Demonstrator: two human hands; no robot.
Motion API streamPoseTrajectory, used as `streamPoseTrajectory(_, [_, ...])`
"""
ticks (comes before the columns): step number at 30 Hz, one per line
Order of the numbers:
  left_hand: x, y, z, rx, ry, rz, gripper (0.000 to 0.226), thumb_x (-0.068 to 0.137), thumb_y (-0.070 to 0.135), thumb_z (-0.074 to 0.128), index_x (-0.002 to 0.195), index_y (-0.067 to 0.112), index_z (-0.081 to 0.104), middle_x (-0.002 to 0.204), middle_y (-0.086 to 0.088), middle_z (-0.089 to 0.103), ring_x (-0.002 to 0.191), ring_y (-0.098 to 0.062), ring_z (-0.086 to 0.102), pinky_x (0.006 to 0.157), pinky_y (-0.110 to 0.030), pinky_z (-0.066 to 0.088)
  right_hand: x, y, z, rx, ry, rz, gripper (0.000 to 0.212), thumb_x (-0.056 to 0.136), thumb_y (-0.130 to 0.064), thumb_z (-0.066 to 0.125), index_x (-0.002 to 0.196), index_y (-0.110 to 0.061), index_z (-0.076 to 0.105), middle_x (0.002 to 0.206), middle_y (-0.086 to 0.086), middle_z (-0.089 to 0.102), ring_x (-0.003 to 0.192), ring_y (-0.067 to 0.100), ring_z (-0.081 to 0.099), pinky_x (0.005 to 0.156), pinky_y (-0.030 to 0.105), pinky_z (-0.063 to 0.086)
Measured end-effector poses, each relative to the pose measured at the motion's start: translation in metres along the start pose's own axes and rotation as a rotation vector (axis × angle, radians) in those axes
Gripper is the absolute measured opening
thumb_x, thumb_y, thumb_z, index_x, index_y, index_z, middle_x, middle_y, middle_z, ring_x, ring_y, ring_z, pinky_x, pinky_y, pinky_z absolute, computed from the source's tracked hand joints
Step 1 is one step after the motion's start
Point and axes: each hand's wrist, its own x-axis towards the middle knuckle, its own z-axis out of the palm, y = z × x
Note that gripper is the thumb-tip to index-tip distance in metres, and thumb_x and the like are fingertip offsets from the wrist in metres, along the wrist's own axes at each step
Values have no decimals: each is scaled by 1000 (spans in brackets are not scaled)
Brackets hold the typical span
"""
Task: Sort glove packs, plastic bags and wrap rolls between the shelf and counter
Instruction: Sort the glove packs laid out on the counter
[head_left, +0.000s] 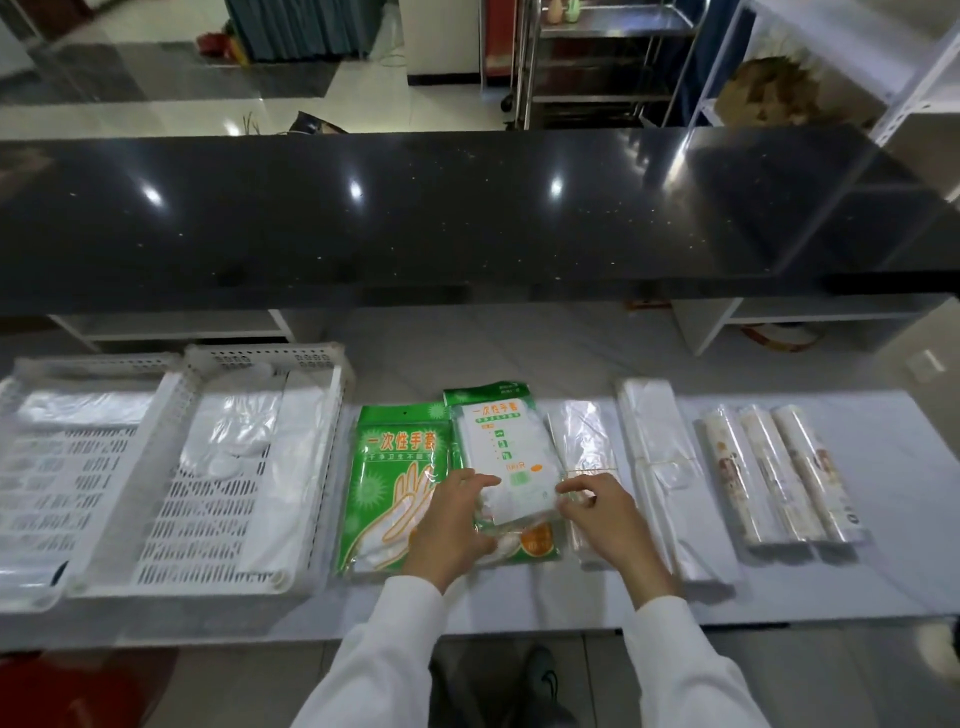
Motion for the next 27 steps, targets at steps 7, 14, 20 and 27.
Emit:
streamPoseTrajectory(7, [9, -1, 12, 277, -4, 168, 68, 83, 30, 82, 144, 33, 53, 163, 2, 32, 154, -21, 23, 127, -38, 21, -14, 10, 5, 3, -70, 44, 17, 98, -36, 68, 94, -23, 79, 100, -9, 70, 90, 14, 67, 76, 41, 64])
streamPoseTrajectory(14, [26, 7, 11, 457, -29, 416, 64, 87, 27, 75, 146, 27, 51, 162, -4, 36, 152, -25, 27, 128, -40, 18, -35, 13, 2, -47, -118, 32, 12, 100, -37, 65, 98, -34, 76, 86, -11, 76, 64, 8, 69, 62, 24, 54])
streamPoseTrajectory(20, [22, 14, 6, 360, 106, 567, 20, 86, 19, 70, 104, 11, 70, 113, -8, 71, 104, -28, 65, 87, -33, 50, -45, 13, 10, 71, -118, 124, 12, 99, -25, 65, 105, -30, 74, 89, -6, 79, 61, 17, 75, 54, 25, 57])
streamPoseTrajectory(27, [21, 17, 4, 277, 205, 512, 7, 91, 16, 72, 89, 10, 76, 94, -5, 75, 90, -25, 67, 77, -38, 57, -45, 8, 27, 679, 107, 371, 17, 91, 7, 72, 107, 4, 72, 92, 18, 80, 88, 30, 80, 77, 37, 66])
